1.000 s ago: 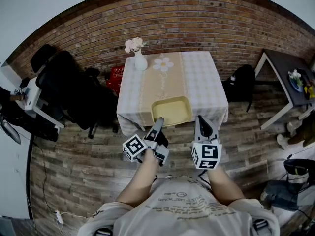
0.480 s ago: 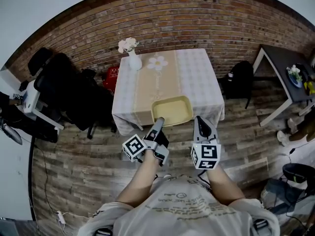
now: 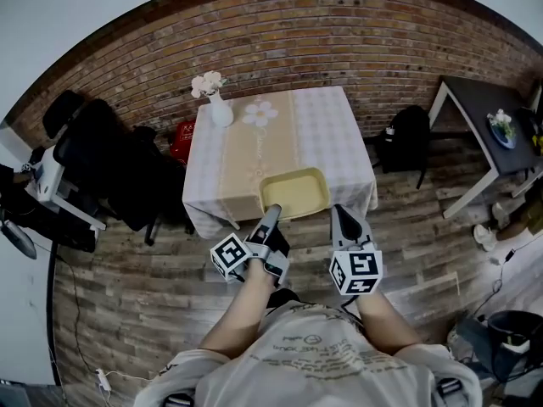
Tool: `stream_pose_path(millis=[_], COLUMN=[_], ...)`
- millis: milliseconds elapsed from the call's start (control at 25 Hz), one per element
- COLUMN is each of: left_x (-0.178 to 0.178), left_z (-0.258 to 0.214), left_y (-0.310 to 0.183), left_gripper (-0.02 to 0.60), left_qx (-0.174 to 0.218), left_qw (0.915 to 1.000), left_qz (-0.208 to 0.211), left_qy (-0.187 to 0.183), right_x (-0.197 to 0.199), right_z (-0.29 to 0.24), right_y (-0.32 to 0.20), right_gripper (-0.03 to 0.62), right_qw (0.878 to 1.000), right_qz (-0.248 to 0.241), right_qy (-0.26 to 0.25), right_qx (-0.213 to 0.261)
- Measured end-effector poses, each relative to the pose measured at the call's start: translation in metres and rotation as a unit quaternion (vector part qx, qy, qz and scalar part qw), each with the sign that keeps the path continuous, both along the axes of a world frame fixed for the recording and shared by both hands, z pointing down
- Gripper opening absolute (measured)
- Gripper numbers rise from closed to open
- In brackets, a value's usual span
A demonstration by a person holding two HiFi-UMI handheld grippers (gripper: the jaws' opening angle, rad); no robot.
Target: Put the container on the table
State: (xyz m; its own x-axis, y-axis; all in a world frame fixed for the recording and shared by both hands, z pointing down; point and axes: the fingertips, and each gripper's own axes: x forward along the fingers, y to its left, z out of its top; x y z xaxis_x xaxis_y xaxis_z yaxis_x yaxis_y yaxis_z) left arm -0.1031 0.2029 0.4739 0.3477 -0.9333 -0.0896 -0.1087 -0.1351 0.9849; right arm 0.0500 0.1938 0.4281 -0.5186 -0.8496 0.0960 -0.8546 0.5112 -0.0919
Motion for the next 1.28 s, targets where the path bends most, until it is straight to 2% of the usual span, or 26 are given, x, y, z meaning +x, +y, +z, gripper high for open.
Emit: stream_pose_path(millis=[440,600,720,880,1280], left_x=[-0.010,-0.008,-0.010,-0.009,-0.025], left_z=[0.012,0.012,0.019,0.017,0.035], left_y=[-0.040,-0.073,-0.096,-0.129,-0.239], left_gripper=[0.224,0.224,0.224,0.224,0.224], left_qx=[0.003,0.015,0.007,0.021,-0.004], left_qw=[0.9999,0.9998,0.9998,0.9994,0.9986], left_qz=[-0.009,-0.003,0.002,0.015,0.037], left_qy=[0.003,0.013,0.018,0.024,0.037], right_x=[-0.003,0.002,0.002,-0.005,-0.021], right_z=[0.009,0.013,0.020,0.029,0.046], right_y=[-0.041,-0.070,-0.094,-0.125,-0.231], right_gripper=[0.002,0.002,0.002,0.002,0.002], right_qw=[1.000,0.999,0.999,0.999,0.997], right_qz=[0.007,0.019,0.025,0.023,0.047], right_qy=[-0.009,-0.028,-0.028,-0.024,-0.020], right_qx=[-0.009,-0.020,-0.029,-0.037,-0.061])
